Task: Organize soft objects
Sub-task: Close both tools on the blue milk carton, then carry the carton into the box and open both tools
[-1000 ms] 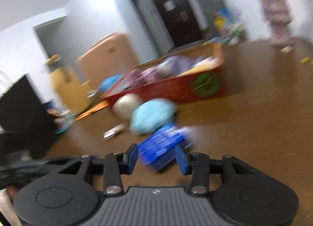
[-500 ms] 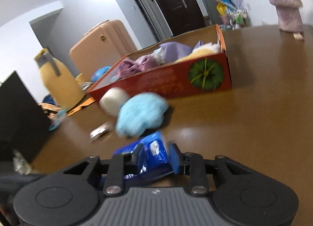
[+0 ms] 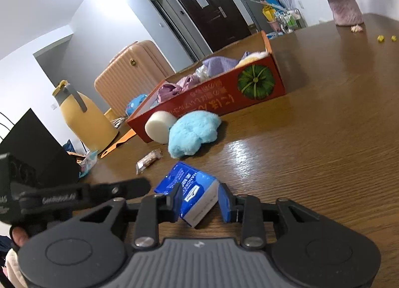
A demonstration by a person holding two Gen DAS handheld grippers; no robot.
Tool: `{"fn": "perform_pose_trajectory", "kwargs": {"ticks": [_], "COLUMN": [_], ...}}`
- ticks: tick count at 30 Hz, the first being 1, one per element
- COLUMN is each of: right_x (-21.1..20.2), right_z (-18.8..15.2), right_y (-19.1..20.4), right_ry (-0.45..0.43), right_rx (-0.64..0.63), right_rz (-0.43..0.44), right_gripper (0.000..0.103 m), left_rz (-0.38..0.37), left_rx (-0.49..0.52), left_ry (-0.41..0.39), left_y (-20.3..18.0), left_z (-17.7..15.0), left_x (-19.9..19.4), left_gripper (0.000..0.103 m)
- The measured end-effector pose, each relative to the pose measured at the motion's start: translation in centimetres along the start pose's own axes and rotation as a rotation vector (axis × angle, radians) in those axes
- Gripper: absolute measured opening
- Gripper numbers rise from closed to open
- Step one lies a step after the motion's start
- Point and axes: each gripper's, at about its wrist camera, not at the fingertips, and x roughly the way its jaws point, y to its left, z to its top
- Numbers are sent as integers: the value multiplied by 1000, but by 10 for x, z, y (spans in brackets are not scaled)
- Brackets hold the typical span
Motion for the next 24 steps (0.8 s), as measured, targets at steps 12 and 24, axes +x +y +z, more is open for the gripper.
{"fn": "perform_pose_trajectory", "kwargs": {"ticks": [12,24], "right_x": [9,138], "right_z": [30,191], "right_y": [12,26], "right_ry": [-39,-16], "right_rx": [-12,-112], "right_rz": [24,-6], "right_gripper": [31,31], "left_rz": [-99,33], "left_rx": [-25,-51], "left_ry": [13,-14], "left_y": [0,33], "left_z": [27,163], "left_x": [9,82], "left_gripper": [29,29]}}
